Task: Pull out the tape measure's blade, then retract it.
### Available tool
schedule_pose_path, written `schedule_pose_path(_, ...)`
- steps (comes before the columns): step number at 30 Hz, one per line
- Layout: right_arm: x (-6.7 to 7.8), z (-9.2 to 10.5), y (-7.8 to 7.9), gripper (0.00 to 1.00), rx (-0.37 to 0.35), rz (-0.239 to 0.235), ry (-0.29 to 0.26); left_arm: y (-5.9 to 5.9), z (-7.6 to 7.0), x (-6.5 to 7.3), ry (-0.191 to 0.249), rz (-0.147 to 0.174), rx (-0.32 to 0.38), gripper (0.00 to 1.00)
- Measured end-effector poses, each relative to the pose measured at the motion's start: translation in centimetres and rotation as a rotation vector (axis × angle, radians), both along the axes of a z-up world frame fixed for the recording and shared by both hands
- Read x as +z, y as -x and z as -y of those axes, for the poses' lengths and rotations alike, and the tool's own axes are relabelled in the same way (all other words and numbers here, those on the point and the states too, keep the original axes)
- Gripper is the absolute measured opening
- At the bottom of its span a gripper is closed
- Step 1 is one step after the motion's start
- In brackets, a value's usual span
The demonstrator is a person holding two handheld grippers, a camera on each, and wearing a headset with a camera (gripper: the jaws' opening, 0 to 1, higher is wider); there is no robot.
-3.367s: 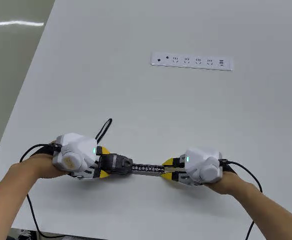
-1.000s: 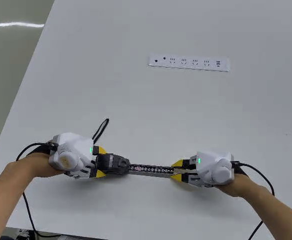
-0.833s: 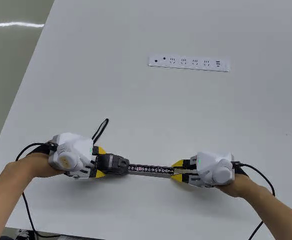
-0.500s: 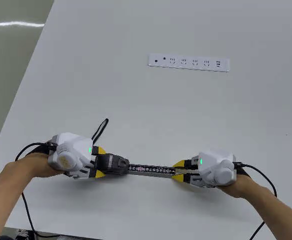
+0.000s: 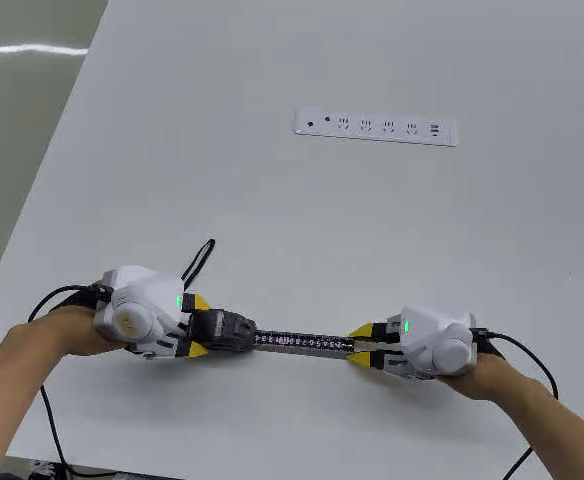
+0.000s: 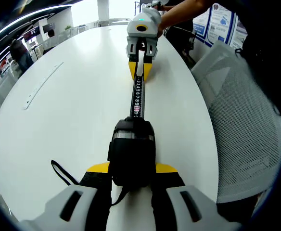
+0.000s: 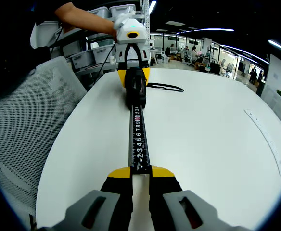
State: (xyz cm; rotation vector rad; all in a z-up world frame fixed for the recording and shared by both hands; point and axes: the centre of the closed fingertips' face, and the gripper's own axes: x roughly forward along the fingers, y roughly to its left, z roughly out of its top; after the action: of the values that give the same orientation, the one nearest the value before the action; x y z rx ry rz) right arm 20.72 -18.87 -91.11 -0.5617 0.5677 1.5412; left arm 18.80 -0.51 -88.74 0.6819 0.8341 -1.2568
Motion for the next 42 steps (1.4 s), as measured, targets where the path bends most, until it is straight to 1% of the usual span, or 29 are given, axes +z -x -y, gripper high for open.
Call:
schedule_pose_path(11, 0.1, 0.5, 0.1, 0.09, -0.002, -0.004, 0.001, 0.0, 0.1, 0.0, -0.002, 0.003, -0.003, 0.27)
schedule_pose_path(19, -0.2, 1.2, 0.0, 0.09, -0.008, -0.009, 0.005, -0.1, 0.2, -0.1, 0.0, -0.001, -0.004, 0.27)
schedule_pose_path(30, -0.2, 2.2, 0.0, 0.09, -0.016, -0.01, 0.011, 0.0, 0.2, -0.1, -0.008, -0.001, -0.007, 0.27)
schedule_pose_path(42, -0.2, 2.8, -0.2, 0.09, -0.018, -0.01, 0.018, 0.0, 0.3, -0.1, -0.008, -0.002, -0.009, 0.27)
